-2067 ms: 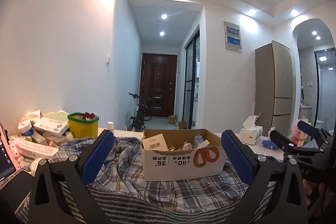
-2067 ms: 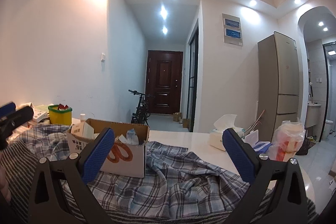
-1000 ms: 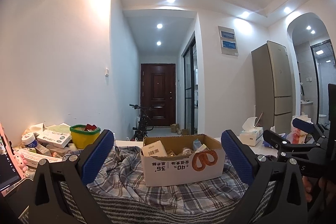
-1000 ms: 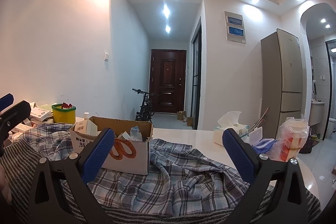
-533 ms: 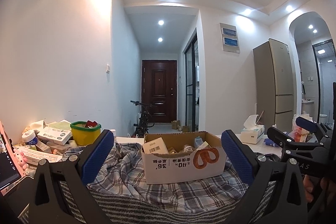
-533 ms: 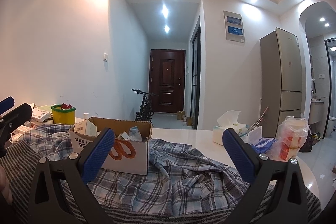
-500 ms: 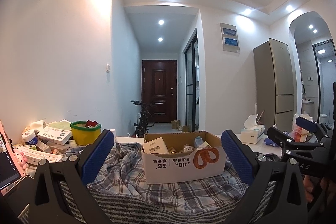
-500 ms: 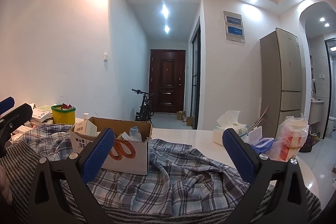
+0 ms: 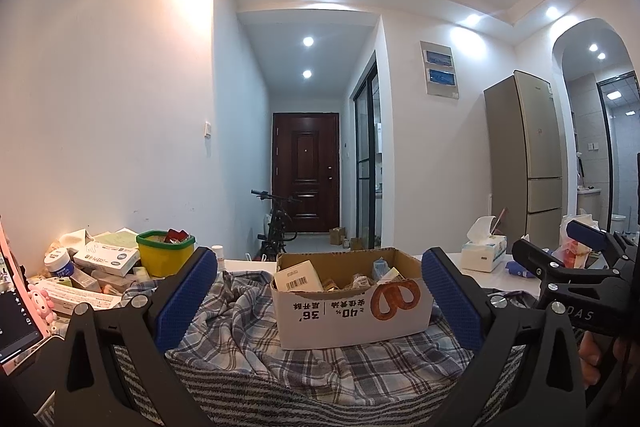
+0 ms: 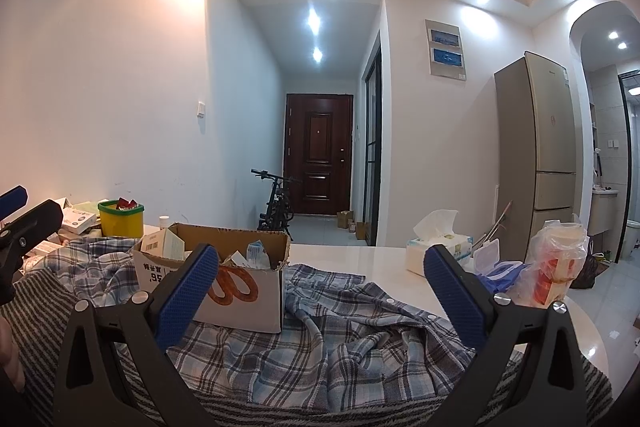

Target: Organize objects

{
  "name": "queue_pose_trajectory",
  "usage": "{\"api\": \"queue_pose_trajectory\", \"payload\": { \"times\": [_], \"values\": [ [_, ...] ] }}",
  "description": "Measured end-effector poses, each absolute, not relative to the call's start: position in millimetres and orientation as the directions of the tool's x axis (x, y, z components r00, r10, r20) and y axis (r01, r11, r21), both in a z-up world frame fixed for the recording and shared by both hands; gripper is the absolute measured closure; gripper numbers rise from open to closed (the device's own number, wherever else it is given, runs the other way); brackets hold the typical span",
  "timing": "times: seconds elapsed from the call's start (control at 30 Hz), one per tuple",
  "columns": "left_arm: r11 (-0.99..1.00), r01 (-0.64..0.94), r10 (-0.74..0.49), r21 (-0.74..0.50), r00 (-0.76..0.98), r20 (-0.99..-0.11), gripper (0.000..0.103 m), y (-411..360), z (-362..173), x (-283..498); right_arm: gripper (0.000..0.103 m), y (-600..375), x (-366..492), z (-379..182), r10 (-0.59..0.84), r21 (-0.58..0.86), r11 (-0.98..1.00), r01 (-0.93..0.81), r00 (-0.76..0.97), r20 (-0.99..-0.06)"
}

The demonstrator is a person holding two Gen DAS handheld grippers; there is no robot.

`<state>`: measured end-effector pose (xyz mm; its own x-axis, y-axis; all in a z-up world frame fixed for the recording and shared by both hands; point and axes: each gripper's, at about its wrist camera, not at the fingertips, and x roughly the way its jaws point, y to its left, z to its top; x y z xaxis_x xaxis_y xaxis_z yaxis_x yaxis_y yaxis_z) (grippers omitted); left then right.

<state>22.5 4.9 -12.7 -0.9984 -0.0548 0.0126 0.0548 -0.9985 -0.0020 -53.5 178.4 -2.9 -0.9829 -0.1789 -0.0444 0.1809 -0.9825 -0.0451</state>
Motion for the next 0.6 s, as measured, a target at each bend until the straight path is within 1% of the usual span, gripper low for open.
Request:
{"api": "queue_pose_trajectory", "payload": {
  "times": [0.6],
  "values": [
    [-0.998,0.056,-0.056,-0.002,-0.998,0.011,0.000,4.9,-13.2,21.2,0.000,178.9,-55.6,-1.9,-0.176,-0.036,-0.983,0.179,-0.982,-0.061]
  ]
}}
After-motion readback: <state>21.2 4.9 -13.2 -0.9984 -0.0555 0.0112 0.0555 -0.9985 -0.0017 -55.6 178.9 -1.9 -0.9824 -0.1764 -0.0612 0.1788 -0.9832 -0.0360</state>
